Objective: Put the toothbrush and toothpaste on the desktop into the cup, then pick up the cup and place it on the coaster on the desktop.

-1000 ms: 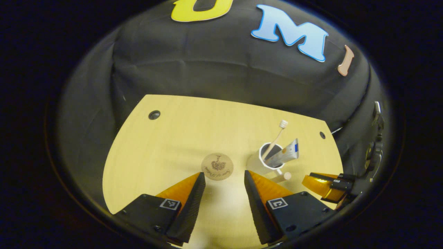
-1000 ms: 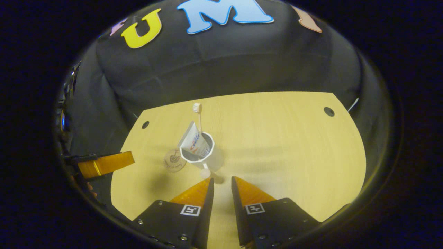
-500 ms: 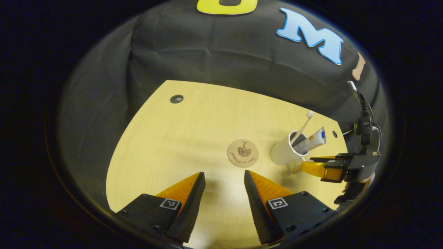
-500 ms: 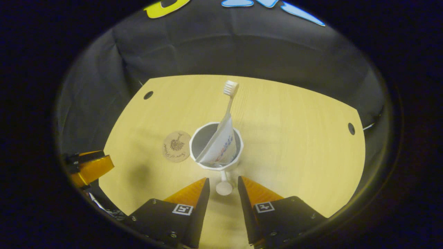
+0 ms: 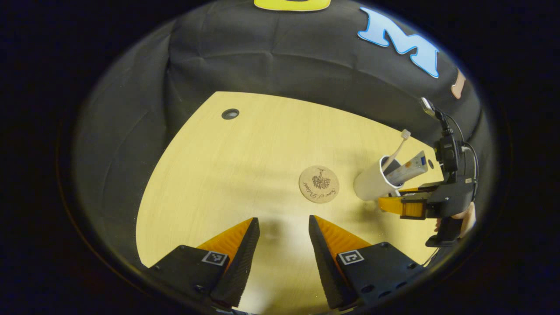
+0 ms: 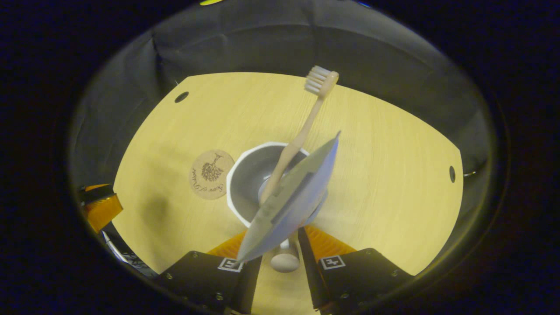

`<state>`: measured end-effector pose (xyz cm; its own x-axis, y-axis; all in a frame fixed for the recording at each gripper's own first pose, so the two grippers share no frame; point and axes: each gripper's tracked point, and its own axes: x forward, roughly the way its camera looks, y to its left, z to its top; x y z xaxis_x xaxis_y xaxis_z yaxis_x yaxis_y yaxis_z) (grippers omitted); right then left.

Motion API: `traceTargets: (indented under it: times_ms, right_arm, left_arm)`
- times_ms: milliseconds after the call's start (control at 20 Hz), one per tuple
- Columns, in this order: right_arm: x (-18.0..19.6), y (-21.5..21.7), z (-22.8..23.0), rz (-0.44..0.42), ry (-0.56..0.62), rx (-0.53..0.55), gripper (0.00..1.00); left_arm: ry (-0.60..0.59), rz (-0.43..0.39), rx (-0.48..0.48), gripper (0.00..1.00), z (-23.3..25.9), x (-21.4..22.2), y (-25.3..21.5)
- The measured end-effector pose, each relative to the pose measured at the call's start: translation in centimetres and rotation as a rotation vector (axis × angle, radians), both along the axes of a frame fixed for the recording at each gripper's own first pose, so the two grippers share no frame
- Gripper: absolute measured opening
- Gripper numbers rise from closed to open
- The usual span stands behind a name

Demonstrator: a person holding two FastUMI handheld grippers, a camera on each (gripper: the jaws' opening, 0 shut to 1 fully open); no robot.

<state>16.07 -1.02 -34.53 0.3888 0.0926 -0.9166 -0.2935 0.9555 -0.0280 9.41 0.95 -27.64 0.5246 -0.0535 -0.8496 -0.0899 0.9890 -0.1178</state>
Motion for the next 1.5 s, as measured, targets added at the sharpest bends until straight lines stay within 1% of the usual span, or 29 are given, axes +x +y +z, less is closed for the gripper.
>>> traceTargets:
  times_ms: [50, 100, 150, 200, 300, 400, 450, 550, 800, 1000, 1250, 1400, 1450, 1500]
  right_arm:
    - [0.2, 0.0, -0.2, 0.002, -0.007, -0.001, 0.51]
    - [0.1, 0.1, -0.6, -0.001, 0.003, 0.001, 0.49]
    - [0.0, 0.1, -0.8, -0.001, 0.004, 0.005, 0.46]
    - [0.0, 0.3, -0.8, 0.002, -0.003, 0.018, 0.46]
    - [0.3, -0.1, -0.8, -0.013, -0.042, 0.004, 0.32]
    - [0.5, 0.2, -0.9, -0.003, -0.075, 0.010, 0.31]
    - [0.6, 0.3, -1.3, 0.003, -0.088, 0.011, 0.29]
    - [0.6, 0.2, -1.2, 0.015, -0.103, 0.008, 0.29]
    - [-0.1, 1.0, -0.6, 0.012, -0.102, 0.037, 0.29]
    - [0.2, 3.4, 0.3, 0.027, -0.129, 0.069, 0.29]
    - [0.6, 6.6, 0.5, 0.060, -0.132, 0.095, 0.29]
    - [0.8, 9.0, 0.8, 0.087, -0.128, 0.106, 0.29]
    - [0.7, 9.4, 0.6, 0.095, -0.125, 0.107, 0.29]
    - [0.8, 9.9, 0.6, 0.103, -0.122, 0.107, 0.29]
  left_arm:
    - [0.005, 0.001, 0.000, 0.77, -0.2, -0.1, 0.2]
    - [0.013, 0.001, -0.001, 0.72, -0.4, -0.1, 0.1]
    - [0.016, 0.002, -0.002, 0.77, -0.5, -0.2, 0.1]
    - [0.020, 0.003, -0.003, 0.77, -0.5, -0.2, 0.1]
    - [0.027, -0.001, -0.006, 0.77, -0.5, -0.4, 0.1]
    - [0.031, -0.005, -0.003, 0.77, -0.9, 0.0, 0.0]
    - [0.033, -0.006, -0.003, 0.77, -1.0, 0.2, 0.0]
    - [0.033, -0.008, -0.001, 0.77, -0.9, 0.6, -0.2]
    - [0.031, -0.018, 0.003, 0.77, -1.2, 1.2, -1.1]
    - [0.034, -0.003, -0.002, 0.77, -1.9, 0.8, -0.8]
    - [0.036, 0.013, 0.000, 0.77, -1.8, 0.1, -0.9]
    - [0.039, 0.026, 0.009, 0.77, -2.2, -0.5, -2.5]
    - [0.039, 0.032, 0.009, 0.72, -2.3, -0.7, -2.8]
    - [0.041, 0.038, 0.009, 0.77, -2.2, -0.8, -2.9]
